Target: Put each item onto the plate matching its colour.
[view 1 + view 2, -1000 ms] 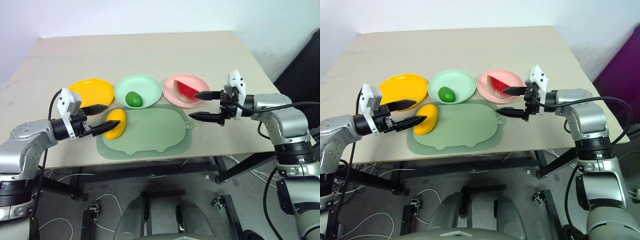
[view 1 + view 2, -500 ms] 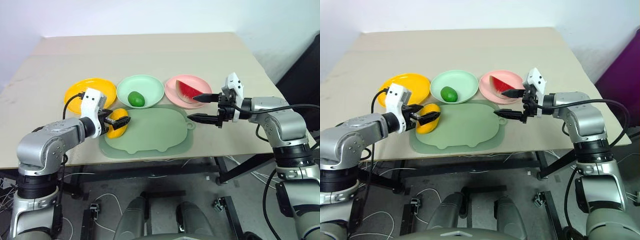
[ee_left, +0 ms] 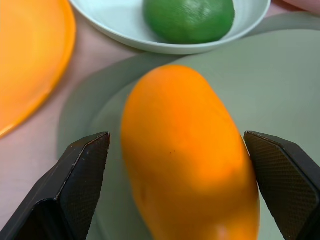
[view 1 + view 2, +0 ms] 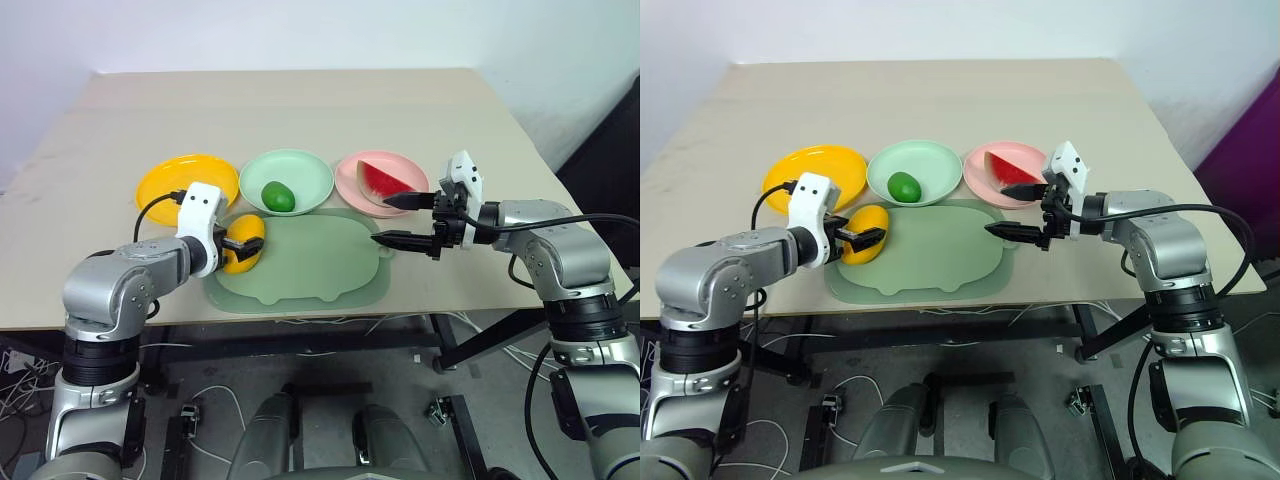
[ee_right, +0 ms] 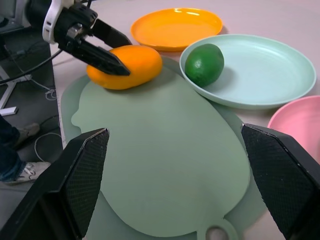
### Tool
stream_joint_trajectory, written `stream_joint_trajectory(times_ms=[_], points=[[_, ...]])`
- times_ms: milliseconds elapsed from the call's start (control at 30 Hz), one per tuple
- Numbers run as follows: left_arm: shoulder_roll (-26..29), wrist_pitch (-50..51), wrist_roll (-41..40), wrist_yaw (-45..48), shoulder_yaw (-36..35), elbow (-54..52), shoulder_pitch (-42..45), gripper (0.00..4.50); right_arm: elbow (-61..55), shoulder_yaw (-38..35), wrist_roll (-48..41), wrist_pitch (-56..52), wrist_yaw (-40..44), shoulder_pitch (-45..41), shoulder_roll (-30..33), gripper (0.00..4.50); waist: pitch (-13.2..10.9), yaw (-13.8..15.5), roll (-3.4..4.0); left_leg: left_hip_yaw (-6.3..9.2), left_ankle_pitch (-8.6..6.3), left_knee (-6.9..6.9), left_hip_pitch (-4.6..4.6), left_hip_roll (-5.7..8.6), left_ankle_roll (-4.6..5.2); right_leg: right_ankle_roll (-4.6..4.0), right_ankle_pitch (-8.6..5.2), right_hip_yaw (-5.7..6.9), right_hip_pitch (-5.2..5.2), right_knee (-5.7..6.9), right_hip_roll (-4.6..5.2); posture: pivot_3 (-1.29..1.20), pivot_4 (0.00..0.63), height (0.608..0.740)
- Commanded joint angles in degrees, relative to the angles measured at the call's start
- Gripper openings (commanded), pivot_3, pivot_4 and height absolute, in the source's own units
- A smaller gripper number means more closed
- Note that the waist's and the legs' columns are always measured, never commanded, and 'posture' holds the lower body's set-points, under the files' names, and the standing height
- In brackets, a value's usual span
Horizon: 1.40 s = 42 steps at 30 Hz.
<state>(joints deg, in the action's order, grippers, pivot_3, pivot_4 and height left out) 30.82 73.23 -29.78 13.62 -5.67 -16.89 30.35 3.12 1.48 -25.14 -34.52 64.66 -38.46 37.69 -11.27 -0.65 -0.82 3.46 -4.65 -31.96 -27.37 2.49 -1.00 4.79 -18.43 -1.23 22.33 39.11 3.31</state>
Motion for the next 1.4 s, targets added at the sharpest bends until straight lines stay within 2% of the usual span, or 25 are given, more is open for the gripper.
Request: stream_joint_trajectory(times_ms=[33, 200, 367, 833, 1000, 1167, 1400], points=[[-0.15, -1.04, 2.12, -0.53, 0.58, 0.56, 1.46, 4.50, -2.75, -1.31, -1.37, -0.03, -0.41, -0.19, 0.08, 4.47, 0.00, -0.10, 0.00, 0.00, 0.00, 0.00, -0.02, 0.00, 0.00, 0.00, 0.00, 0.00, 0.02, 0.00, 0.00, 0.00, 0.150, 0.737], [-1.61, -1.77, 4.39, -1.21, 1.26, 2.45, 1.46, 4.50, -2.95, -1.29, -1.67, -0.07, -0.95, -0.09, -0.05, 4.47, 0.00, -0.01, 0.00, -0.01, 0.00, 0.00, -0.04, 0.00, 0.00, 0.00, 0.00, -0.01, 0.02, -0.04, 0.00, 0.00, 0.150, 0.737], [-2.37, -3.61, 5.89, -1.09, 1.49, 4.45, 1.84, 3.40, -3.18, -1.13, -1.82, 0.07, -1.61, 0.26, -0.22, 4.50, 0.00, 0.03, 0.00, 0.00, 0.00, -0.01, -0.04, 0.00, 0.00, 0.00, 0.00, 0.00, 0.01, -0.04, 0.00, 0.00, 0.150, 0.737], [0.23, -6.96, 6.27, 4.73, 1.46, 3.34, 2.42, 3.40, -3.24, -0.59, -1.95, 0.17, -1.39, 0.11, -0.52, 4.50, 0.00, -0.03, 0.00, -0.01, 0.00, 0.02, -0.06, 0.00, 0.00, -0.01, 0.00, -0.01, 0.03, -0.07, 0.01, 0.00, 0.150, 0.737], [4.29, -7.73, 5.10, 9.76, 1.13, 0.81, 1.86, 3.40, -3.22, -0.54, -2.10, 0.14, -0.87, 0.16, -0.43, 4.50, 0.00, -0.08, 0.00, -0.01, -0.01, 0.04, -0.07, -0.01, 0.01, -0.01, 0.00, -0.02, 0.04, -0.11, 0.02, 0.00, 0.150, 0.737], [7.58, -9.81, 2.37, 14.53, -2.79, -0.37, 1.90, 3.40, -3.07, -0.57, -2.20, 0.03, -0.27, 0.30, -0.16, 4.50, 0.00, -0.10, 0.00, -0.01, -0.02, 0.08, -0.08, -0.01, 0.01, -0.02, 0.00, -0.01, 0.05, -0.16, 0.04, 0.00, 0.150, 0.737], [9.95, -17.77, 5.48, 14.18, -7.26, 12.09, 6.28, 3.40, -2.06, -0.38, -2.08, 0.04, 0.20, -0.48, -0.64, 4.50, 0.00, -0.08, 0.00, -0.01, -0.03, 0.11, -0.09, -0.01, 0.03, -0.02, -0.01, -0.01, 0.09, -0.19, 0.06, 0.00, 0.150, 0.737]])
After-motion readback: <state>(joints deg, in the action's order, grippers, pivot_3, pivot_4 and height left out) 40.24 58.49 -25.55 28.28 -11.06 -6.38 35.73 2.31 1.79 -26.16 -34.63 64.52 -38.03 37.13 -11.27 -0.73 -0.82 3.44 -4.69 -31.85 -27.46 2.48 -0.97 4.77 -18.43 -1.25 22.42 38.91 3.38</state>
